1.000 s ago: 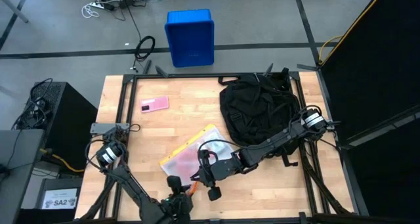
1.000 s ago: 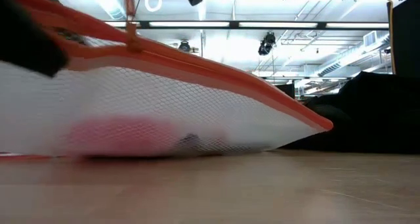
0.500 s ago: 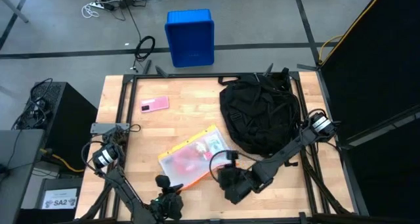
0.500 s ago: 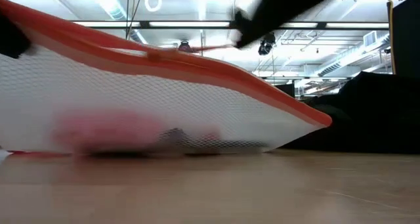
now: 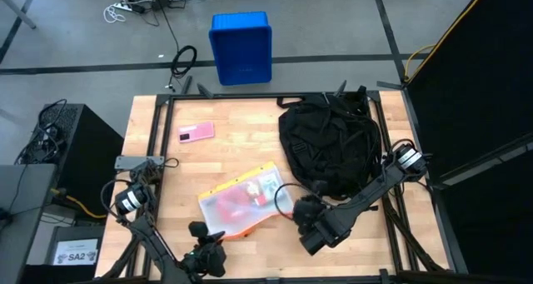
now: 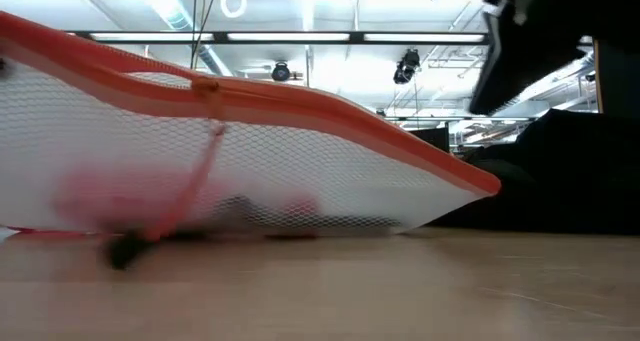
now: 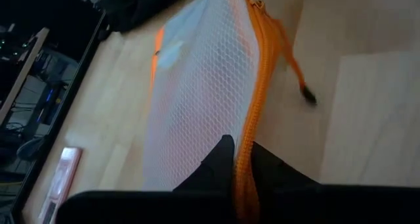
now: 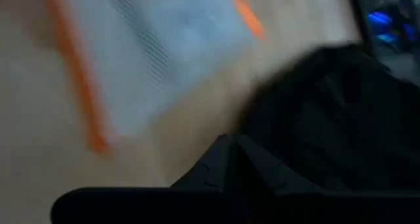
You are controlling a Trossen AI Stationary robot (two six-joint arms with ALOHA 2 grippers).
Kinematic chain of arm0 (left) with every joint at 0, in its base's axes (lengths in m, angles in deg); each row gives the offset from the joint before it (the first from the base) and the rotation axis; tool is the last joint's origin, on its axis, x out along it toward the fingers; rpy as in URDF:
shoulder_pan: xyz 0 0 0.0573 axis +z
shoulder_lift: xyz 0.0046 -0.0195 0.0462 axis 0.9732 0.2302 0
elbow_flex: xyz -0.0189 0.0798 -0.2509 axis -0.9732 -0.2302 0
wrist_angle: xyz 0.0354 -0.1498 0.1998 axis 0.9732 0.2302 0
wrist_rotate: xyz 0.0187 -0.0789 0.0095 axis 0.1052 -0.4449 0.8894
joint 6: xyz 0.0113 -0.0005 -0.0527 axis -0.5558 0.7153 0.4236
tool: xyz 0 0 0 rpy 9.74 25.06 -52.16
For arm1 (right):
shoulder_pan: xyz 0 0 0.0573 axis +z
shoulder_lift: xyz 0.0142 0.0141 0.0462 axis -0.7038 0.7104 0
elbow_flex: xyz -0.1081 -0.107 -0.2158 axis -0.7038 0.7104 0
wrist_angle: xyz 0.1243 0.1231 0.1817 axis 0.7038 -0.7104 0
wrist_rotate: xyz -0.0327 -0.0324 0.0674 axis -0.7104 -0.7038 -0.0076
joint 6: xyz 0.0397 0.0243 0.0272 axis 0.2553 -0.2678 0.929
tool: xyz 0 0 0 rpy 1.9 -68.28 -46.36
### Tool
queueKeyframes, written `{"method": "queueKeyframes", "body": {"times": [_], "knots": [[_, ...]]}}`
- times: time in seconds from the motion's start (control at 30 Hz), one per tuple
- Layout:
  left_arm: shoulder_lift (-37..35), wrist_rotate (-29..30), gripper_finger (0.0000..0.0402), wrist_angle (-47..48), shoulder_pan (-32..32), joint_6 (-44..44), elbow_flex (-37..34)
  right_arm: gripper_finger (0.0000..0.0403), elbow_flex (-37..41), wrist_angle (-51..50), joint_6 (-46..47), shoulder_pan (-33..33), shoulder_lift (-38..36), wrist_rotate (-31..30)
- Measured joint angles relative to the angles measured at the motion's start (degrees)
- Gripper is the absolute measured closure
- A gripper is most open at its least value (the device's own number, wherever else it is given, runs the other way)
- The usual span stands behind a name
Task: Unpack backpack
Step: Open the zip bag
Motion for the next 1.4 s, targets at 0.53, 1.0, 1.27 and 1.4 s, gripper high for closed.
{"method": "queueKeyframes", "body": {"times": [0.53,1.0,1.27,1.4], "knots": [[0.0,8.4,0.0402,6.2,3.1,-1.5,6.4,0.0294,9.5,51.1,-15.6,-2.3,0.3,14.1],[0.0,8.5,0.0402,5.5,4.8,-3.1,6.6,0.0193,20.7,81.8,-20.2,-11.1,0.3,26.8],[0.0,10.0,0.0402,5.0,5.4,-3.1,6.6,0.0220,20.7,81.3,-21.3,-11.7,0.3,27.5],[0.0,11.0,0.0402,5.1,5.4,-3.1,7.7,0.0293,20.7,81.2,-23.6,-12.3,0.3,27.4]]}}
